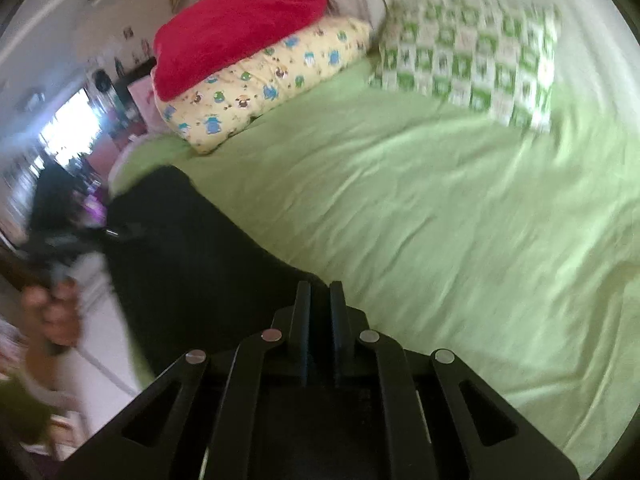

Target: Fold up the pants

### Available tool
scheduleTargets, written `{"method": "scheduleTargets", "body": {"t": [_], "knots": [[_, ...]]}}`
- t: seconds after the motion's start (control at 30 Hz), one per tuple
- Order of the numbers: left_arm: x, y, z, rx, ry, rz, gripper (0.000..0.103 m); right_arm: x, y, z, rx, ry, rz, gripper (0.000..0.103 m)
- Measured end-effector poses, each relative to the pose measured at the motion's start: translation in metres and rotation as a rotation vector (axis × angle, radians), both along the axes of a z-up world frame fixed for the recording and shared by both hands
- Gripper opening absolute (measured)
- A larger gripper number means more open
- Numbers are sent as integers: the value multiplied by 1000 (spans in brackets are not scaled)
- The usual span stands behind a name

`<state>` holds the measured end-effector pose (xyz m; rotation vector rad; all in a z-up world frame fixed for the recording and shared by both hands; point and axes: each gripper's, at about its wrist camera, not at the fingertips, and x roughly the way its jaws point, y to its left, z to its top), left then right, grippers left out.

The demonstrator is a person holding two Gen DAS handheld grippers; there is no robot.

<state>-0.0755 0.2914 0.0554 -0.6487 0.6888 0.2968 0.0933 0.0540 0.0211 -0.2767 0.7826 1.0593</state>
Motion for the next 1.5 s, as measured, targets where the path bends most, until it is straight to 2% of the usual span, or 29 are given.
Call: {"method": "scheduleTargets", "body": {"t": [0.1, 0.17, 0.23, 0.27, 0.37, 0.47, 0.53, 0.6, 0.7, 1.0, 1.23, 1.5], "knots": [[11, 8, -16, 26, 54, -19, 25, 0, 18, -24, -45, -33, -25, 9], [21, 16, -32, 27, 107, -21, 27, 6, 25, -40, -69, -23, -63, 10], [22, 21, -41, 20, 145, -14, 34, 13, 25, -53, -79, 4, -111, 16], [20, 23, -41, 20, 150, -1, 37, 13, 24, -53, -62, 15, -124, 22], [7, 20, -28, 73, 132, 51, 56, 9, 5, -39, 3, 44, -158, 27], [-8, 14, -12, 110, 111, 84, 62, -6, -25, -19, 79, 53, -173, 27], [-12, 9, -3, 104, 93, 89, 62, -17, -46, -10, 117, 68, -187, 32], [-12, 2, 5, 103, 76, 81, 63, -28, -67, -6, 151, 93, -215, 42], [-6, -14, 15, 96, 54, 39, 70, -38, -90, -8, 172, 128, -262, 43], [50, -83, 6, 70, 97, -166, 70, -62, -180, -20, 225, 198, -451, 43], [83, -139, -2, 61, 120, -311, 72, -90, -243, -21, 246, 183, -585, 53], [124, -206, -1, 76, 148, -491, 74, -111, -302, -34, 260, 221, -745, 54]]}}
